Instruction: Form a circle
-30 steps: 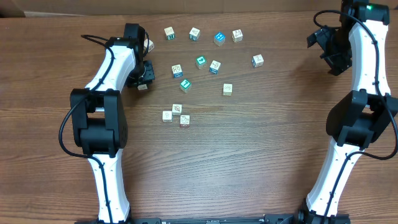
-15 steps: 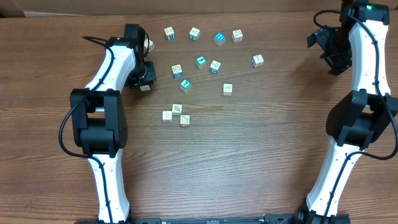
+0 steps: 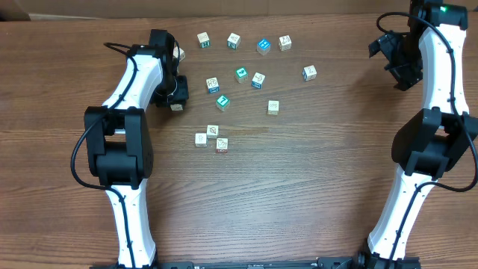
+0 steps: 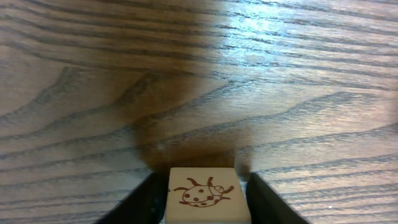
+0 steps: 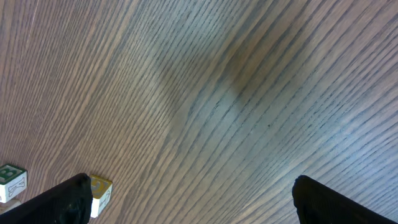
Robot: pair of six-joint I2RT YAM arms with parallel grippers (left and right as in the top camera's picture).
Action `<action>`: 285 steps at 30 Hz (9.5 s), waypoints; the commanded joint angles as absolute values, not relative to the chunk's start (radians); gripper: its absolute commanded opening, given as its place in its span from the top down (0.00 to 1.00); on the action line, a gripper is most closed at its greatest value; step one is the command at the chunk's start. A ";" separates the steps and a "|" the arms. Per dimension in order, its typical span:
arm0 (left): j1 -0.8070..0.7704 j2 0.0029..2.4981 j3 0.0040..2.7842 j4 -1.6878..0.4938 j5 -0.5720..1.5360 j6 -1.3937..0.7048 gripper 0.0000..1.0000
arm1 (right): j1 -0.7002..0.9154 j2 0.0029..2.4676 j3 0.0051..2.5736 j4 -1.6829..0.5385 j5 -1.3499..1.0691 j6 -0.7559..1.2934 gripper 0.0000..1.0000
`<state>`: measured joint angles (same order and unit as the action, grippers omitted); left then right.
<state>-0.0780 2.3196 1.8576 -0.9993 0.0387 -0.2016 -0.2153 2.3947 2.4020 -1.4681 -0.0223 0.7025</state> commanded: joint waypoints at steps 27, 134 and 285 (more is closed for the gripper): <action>-0.079 2.333 1.938 -1.079 0.041 -0.153 0.56 | -0.217 2.368 2.419 -1.467 -0.020 0.699 0.00; -0.438 1.784 1.132 -0.915 -0.078 -0.434 0.96 | -0.217 2.368 2.419 -1.467 -0.020 0.699 0.00; -0.439 1.792 1.072 -0.865 -0.025 -0.415 0.20 | -0.217 2.368 2.419 -1.467 -0.020 0.699 0.00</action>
